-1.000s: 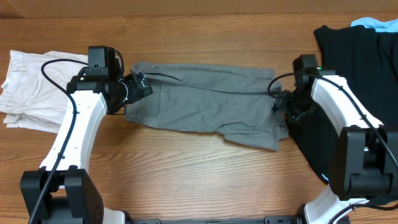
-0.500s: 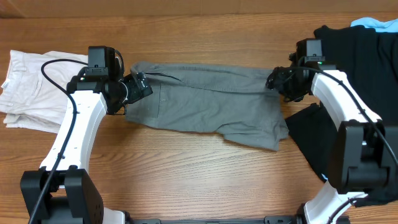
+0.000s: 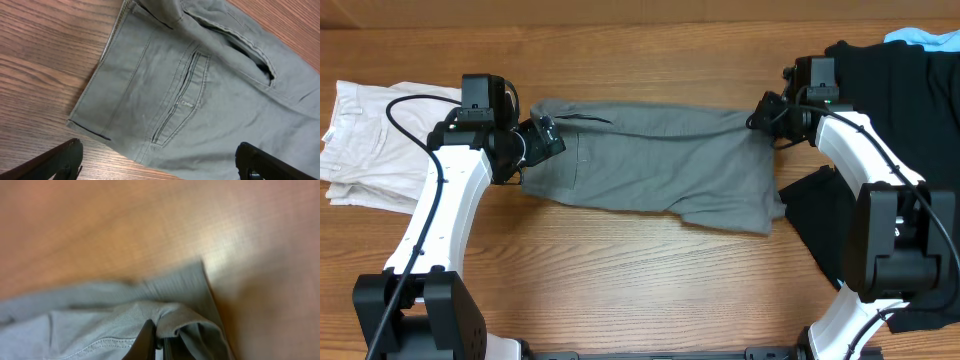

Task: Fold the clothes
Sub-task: 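Press and smooth the folded shorts with both grippers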

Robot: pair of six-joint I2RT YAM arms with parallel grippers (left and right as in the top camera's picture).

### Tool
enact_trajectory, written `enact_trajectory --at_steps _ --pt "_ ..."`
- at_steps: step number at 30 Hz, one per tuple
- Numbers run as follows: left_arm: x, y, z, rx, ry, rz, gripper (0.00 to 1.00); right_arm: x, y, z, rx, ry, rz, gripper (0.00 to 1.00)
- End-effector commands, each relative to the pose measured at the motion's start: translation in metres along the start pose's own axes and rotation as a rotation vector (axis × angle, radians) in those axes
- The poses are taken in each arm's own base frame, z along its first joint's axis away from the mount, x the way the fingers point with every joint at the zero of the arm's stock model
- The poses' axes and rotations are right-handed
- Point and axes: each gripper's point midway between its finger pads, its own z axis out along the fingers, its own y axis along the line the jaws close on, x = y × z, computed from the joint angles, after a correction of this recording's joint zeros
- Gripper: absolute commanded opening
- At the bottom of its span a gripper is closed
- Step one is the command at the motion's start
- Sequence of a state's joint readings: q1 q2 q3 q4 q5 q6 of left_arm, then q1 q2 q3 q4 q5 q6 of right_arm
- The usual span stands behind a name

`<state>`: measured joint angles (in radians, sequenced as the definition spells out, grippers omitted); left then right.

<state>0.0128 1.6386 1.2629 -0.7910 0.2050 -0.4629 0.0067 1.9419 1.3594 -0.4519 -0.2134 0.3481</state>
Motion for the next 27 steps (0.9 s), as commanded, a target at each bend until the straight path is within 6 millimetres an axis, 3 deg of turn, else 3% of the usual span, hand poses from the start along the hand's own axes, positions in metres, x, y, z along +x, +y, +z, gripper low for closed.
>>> enact_trajectory --at_steps 1,5,7,11,13,16,19,20,21,22,23,24,26,27 --pt "0.002 0.002 0.003 -0.010 0.009 0.022 1.00 -0.028 0.016 -0.003 -0.049 -0.106 -0.022 0.04" --pt "0.002 0.002 0.003 -0.010 0.010 0.022 1.00 -0.037 0.026 -0.001 -0.076 -0.150 -0.038 0.08" --pt "0.002 0.002 0.003 -0.010 0.009 0.022 1.00 -0.025 0.023 0.007 -0.062 -0.107 -0.034 0.31" --pt "0.002 0.002 0.004 -0.011 0.009 0.022 1.00 0.001 0.009 0.018 -0.016 -0.005 -0.011 0.50" --pt "0.002 0.002 0.003 -0.011 0.009 0.022 1.00 0.010 0.003 0.018 0.005 0.035 0.002 0.54" --pt "0.001 0.004 0.003 -0.024 0.002 0.022 1.00 0.011 -0.001 0.009 0.016 0.049 0.017 0.59" --pt "-0.006 0.004 0.003 -0.030 -0.026 0.034 1.00 0.006 0.001 -0.017 0.017 0.038 0.026 0.60" --pt "-0.009 -0.001 0.003 -0.007 -0.036 0.073 0.90 0.006 0.004 -0.027 0.015 0.035 0.025 0.61" --pt "-0.011 -0.006 0.004 0.011 -0.048 0.124 0.71 0.007 0.008 -0.040 0.012 0.037 0.025 0.61" --pt "-0.011 -0.008 0.005 0.013 -0.050 0.139 0.57 0.012 0.011 -0.046 0.005 0.055 0.025 0.61" --pt "-0.010 -0.011 0.007 0.017 -0.050 0.153 0.51 0.017 0.014 -0.049 0.001 0.072 0.024 0.61" --pt "-0.009 -0.016 0.012 0.022 -0.046 0.178 0.39 0.031 0.017 -0.050 -0.002 0.126 0.026 0.58" --pt "-0.005 -0.022 0.023 0.026 -0.030 0.197 0.16 0.051 0.017 -0.049 0.012 0.200 0.032 0.44" --pt "-0.002 -0.025 0.029 0.029 -0.019 0.206 0.07 0.064 0.017 -0.049 0.027 0.244 0.032 0.30"
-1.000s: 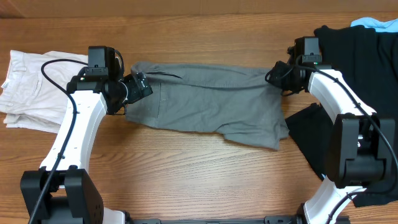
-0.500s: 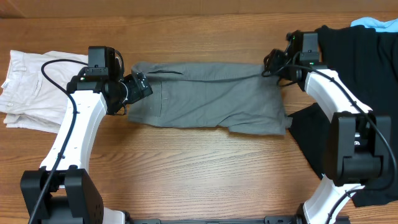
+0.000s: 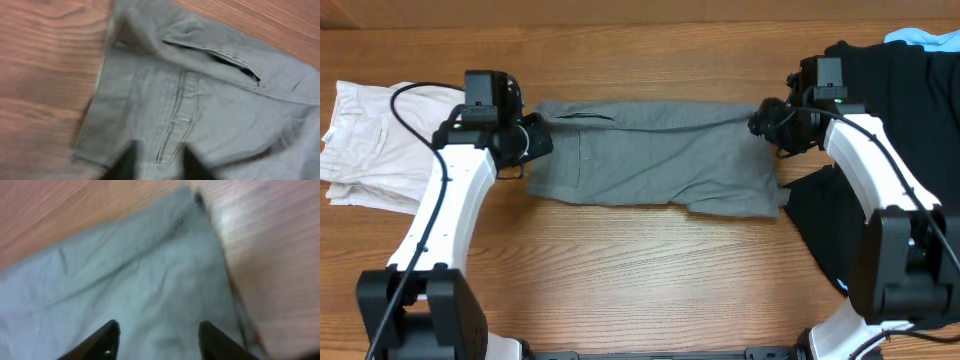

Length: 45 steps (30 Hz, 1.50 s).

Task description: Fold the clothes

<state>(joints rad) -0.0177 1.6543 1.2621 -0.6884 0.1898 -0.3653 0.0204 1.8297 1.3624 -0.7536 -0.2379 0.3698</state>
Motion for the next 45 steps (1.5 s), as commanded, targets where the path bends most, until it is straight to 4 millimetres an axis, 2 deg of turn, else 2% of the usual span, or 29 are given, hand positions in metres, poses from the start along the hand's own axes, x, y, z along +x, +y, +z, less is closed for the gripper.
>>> enact_trajectory --at_steps 1,3,7,10,13,16,19,22,25,32,37,39,41,43,45 --pt "0.017 -0.013 0.030 0.012 0.071 0.074 0.04 0.030 0.013 0.000 -0.006 0.096 -0.029 0.22" --pt "0.025 -0.020 0.046 0.019 0.100 0.092 0.04 0.045 0.012 0.007 0.008 0.137 -0.036 0.15" --pt "0.036 -0.042 0.081 0.069 0.124 0.178 0.04 0.062 0.009 0.023 0.022 0.161 -0.055 0.15" --pt "0.034 -0.058 0.096 0.102 0.091 0.233 0.08 0.068 0.000 0.032 0.043 0.178 -0.050 0.15" --pt "0.020 -0.078 0.109 0.151 0.007 0.270 0.18 0.074 -0.009 0.041 0.071 0.198 -0.043 0.15" --pt "0.009 -0.086 0.121 0.166 -0.054 0.252 0.26 0.078 -0.012 0.046 0.075 0.204 -0.042 0.15" --pt "-0.005 -0.081 0.137 0.138 -0.120 0.205 0.40 0.080 -0.014 0.048 0.074 0.205 -0.042 0.15" --pt "-0.018 -0.075 0.150 0.123 -0.178 0.135 0.48 0.084 -0.016 0.048 0.081 0.217 -0.038 0.15" --pt "-0.042 -0.075 0.157 0.167 -0.269 0.060 0.62 0.087 -0.018 0.047 0.087 0.229 -0.035 0.15" --pt "-0.084 -0.062 0.148 0.241 -0.399 -0.133 0.72 0.089 -0.019 0.047 0.093 0.238 -0.033 0.14" --pt "-0.074 -0.064 0.143 0.362 -0.279 -0.133 0.72 0.086 -0.021 0.047 0.106 0.223 -0.037 0.14" --pt "-0.071 -0.074 0.130 0.461 -0.234 -0.084 0.72 0.086 -0.021 0.047 0.106 0.223 -0.037 0.16" --pt "-0.074 -0.077 0.107 0.548 -0.197 -0.070 0.73 0.086 -0.021 0.047 0.106 0.224 -0.037 0.19" --pt "-0.075 -0.068 0.085 0.559 -0.167 -0.089 0.78 0.086 -0.021 0.047 0.106 0.224 -0.037 0.22" --pt "-0.076 -0.052 0.064 0.530 -0.157 -0.080 0.90 0.086 -0.021 0.047 0.106 0.224 -0.037 0.23"
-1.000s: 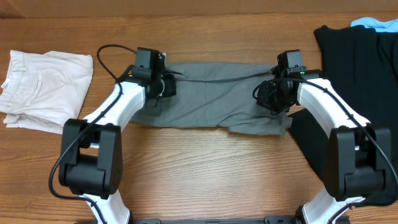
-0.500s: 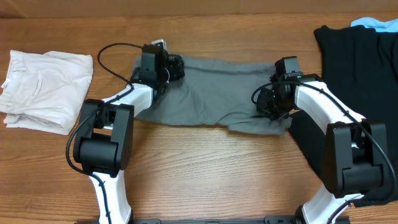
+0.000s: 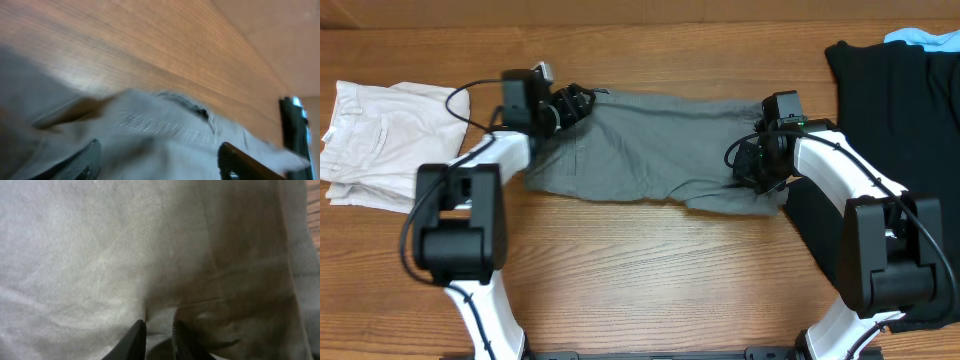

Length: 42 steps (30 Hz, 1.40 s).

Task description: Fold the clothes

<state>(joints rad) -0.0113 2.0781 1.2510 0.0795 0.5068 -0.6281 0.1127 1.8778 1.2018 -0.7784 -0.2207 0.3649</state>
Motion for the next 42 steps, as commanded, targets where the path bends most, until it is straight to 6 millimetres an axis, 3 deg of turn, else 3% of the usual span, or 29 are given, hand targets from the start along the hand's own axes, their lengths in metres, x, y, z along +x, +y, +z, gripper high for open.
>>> enact_trajectory --at_steps 1,2,4,5,8,10,11,16,20,26,28,31,34,37,39,42 --pt "-0.027 -0.028 -0.063 0.092 -0.005 0.071 0.96 -0.001 -0.002 0.002 0.010 -0.004 -0.003 0.24" --pt "-0.031 -0.019 -0.087 0.053 -0.003 0.086 1.00 -0.001 -0.002 0.002 0.010 -0.004 -0.002 0.25" --pt "-0.030 -0.010 -0.102 0.022 0.010 0.076 1.00 -0.001 -0.002 0.002 0.010 -0.004 -0.002 0.26" --pt "-0.028 -0.006 -0.107 0.009 0.021 0.065 1.00 0.000 -0.002 0.002 0.010 -0.004 -0.002 0.26" --pt "-0.010 0.020 -0.114 -0.066 0.096 0.025 1.00 0.000 -0.003 0.001 0.011 -0.001 -0.001 0.40" --pt "0.002 0.037 -0.115 -0.142 0.135 0.008 1.00 0.001 -0.003 0.001 0.012 0.003 0.000 0.41" --pt "0.009 0.048 -0.114 -0.184 0.160 0.007 1.00 0.002 -0.004 0.001 0.014 0.007 0.001 0.42" --pt "0.032 0.064 -0.093 -0.215 0.245 0.040 1.00 0.005 -0.005 0.001 0.020 0.020 0.005 0.44" --pt "0.042 0.092 -0.075 -0.275 0.273 0.026 1.00 0.010 -0.007 0.001 0.028 0.037 0.009 0.44" --pt "0.065 0.096 -0.046 -0.179 0.345 -0.006 1.00 0.010 -0.007 0.001 0.029 0.040 0.011 0.44" --pt "0.075 0.088 -0.039 -0.122 0.379 -0.019 0.92 0.010 -0.007 0.001 0.029 0.040 0.011 0.44" --pt "0.089 0.071 -0.031 -0.051 0.423 -0.016 0.69 0.010 -0.007 0.001 0.028 0.039 0.010 0.44" --pt "0.097 0.064 -0.030 -0.045 0.448 0.008 0.29 0.010 -0.006 -0.002 0.032 0.047 0.012 0.44" --pt "0.094 0.062 -0.037 -0.051 0.448 -0.006 0.04 0.004 0.000 -0.015 0.032 0.046 0.011 0.44" --pt "0.083 0.060 -0.052 -0.064 0.435 -0.027 0.04 -0.004 0.010 -0.030 0.018 0.041 0.001 0.44" --pt "0.062 0.052 -0.080 -0.085 0.401 -0.051 0.04 -0.010 0.037 -0.051 -0.074 0.048 -0.064 0.34"
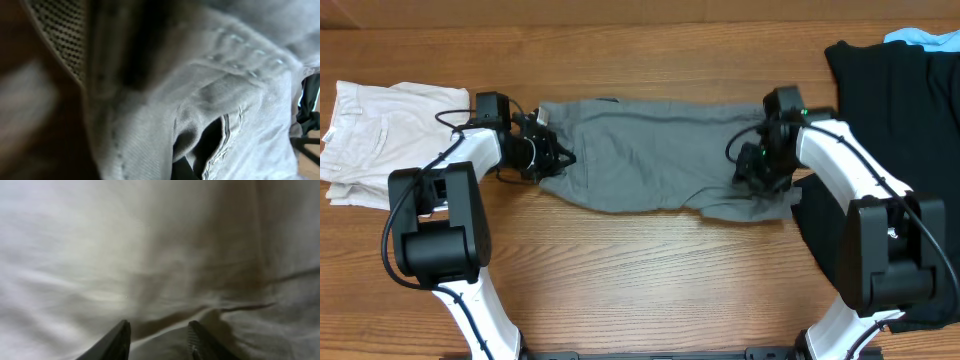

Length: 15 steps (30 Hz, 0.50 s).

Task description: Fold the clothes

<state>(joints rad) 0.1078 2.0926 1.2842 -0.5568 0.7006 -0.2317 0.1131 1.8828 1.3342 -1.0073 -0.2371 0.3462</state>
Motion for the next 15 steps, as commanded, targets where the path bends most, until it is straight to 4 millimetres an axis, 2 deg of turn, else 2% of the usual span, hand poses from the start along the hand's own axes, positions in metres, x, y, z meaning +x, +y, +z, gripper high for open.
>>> enact_trajectory --at_steps 1,4,5,11,15 --pt "-0.011 -0.011 -0.054 -0.015 -0.070 -0.016 0.04 -0.018 0.038 -0.032 -0.119 -0.047 -0.085 0.34" --pt "-0.009 -0.026 -0.086 -0.027 -0.095 -0.023 0.04 -0.008 0.062 -0.036 -0.209 -0.011 -0.133 0.33" --pt "-0.006 -0.037 -0.100 -0.035 -0.108 -0.014 0.04 0.004 0.074 -0.033 -0.240 0.024 -0.157 0.30" --pt "0.022 -0.056 -0.122 -0.069 -0.079 -0.019 0.04 0.062 0.128 -0.011 -0.271 0.119 -0.353 0.30" --pt "0.039 -0.062 -0.132 -0.076 -0.042 -0.032 0.04 0.079 0.151 0.011 -0.243 0.106 -0.382 0.29"
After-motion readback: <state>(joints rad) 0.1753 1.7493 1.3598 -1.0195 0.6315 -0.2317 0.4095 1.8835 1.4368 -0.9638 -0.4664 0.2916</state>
